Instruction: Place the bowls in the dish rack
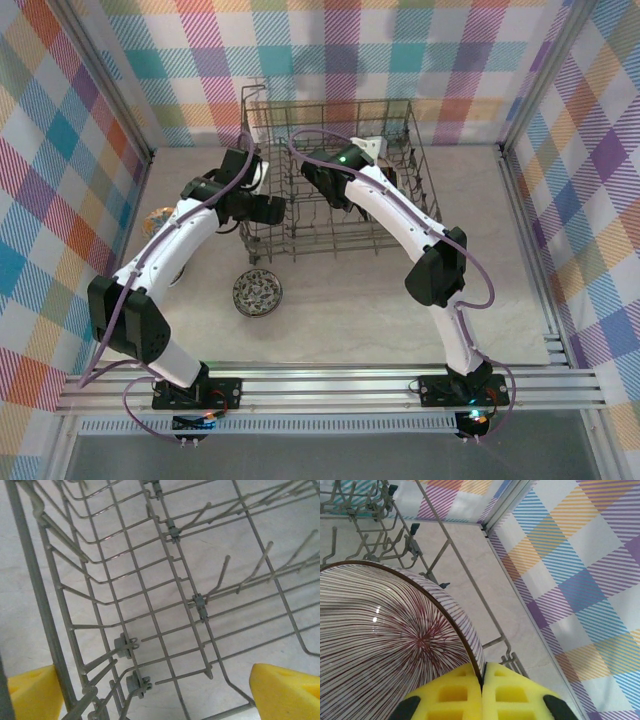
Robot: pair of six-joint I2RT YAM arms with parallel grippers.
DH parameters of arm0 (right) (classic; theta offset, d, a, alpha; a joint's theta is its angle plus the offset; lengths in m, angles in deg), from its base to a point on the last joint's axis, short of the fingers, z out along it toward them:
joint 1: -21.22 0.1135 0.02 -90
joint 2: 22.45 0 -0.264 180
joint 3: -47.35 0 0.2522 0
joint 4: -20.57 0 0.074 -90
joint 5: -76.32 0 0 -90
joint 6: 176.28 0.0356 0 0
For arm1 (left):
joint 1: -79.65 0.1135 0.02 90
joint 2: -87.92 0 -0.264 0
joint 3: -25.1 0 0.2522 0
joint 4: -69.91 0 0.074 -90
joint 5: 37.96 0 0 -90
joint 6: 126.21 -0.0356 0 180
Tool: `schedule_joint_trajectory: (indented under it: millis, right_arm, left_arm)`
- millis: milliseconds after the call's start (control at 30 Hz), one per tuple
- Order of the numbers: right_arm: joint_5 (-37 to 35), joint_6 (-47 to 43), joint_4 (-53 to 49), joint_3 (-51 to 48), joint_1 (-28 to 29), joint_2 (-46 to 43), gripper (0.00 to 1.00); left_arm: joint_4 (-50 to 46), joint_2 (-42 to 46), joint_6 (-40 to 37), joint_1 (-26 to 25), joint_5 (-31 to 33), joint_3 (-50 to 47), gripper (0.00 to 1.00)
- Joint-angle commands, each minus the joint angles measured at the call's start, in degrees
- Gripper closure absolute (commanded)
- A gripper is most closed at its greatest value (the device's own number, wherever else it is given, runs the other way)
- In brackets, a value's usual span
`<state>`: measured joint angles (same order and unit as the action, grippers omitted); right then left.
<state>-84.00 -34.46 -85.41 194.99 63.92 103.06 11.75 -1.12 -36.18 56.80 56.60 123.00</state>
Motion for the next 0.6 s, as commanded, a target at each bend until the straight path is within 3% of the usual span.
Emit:
schedule_joint_trajectory:
  millis: [0, 233, 567]
  right_arm:
    - [-4.34, 2.68, -6.51, -0.38, -0.50, -3.70, 1.00]
    - [-4.65, 5.14, -8.94, -3.98, -3.01, -6.16, 1.00]
    - [-3.61, -10.63, 10.05, -20.08, -7.78, -15.37, 1.00]
  left_arm:
    - [2.00, 3.28, 1.19, -4.09, -5.52, -0.02, 0.08]
    - [0.72, 4.43, 3.36, -8.60, -5.65, -0.33, 0.08]
    - [0.01, 6.22, 6.98, -14.08, -6.14, -1.02, 0.10]
